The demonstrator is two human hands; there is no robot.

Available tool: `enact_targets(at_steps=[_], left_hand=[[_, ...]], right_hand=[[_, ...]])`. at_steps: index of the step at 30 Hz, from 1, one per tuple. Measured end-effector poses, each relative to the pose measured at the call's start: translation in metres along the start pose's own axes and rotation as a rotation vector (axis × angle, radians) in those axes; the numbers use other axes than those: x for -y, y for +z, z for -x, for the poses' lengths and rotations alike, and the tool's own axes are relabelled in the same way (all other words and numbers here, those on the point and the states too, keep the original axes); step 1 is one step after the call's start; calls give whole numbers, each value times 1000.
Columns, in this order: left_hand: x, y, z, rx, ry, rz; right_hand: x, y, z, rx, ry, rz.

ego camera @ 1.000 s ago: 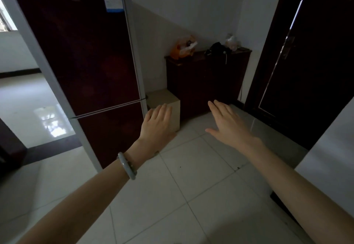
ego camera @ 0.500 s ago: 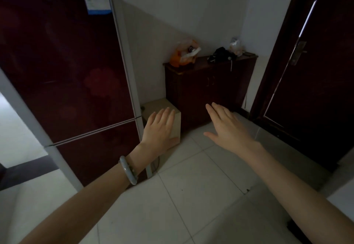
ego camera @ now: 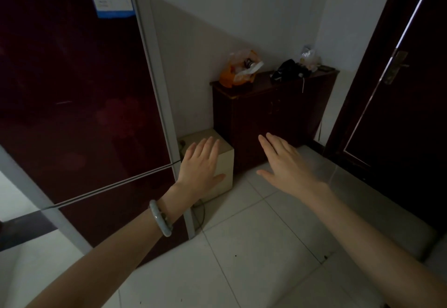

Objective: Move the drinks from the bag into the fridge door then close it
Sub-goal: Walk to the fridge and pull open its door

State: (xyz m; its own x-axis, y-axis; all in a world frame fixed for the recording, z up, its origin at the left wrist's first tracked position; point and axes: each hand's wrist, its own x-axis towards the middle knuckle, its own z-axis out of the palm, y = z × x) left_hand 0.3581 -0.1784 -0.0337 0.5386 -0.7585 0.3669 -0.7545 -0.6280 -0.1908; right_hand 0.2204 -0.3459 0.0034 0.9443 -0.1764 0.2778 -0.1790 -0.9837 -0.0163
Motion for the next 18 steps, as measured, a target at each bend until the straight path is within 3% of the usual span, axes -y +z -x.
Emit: enact_targets(at_steps=[18], left_hand=[[17,62,-152,13,-79,-34]], right_hand=[[-103,40,-149,-22,-70,-6]])
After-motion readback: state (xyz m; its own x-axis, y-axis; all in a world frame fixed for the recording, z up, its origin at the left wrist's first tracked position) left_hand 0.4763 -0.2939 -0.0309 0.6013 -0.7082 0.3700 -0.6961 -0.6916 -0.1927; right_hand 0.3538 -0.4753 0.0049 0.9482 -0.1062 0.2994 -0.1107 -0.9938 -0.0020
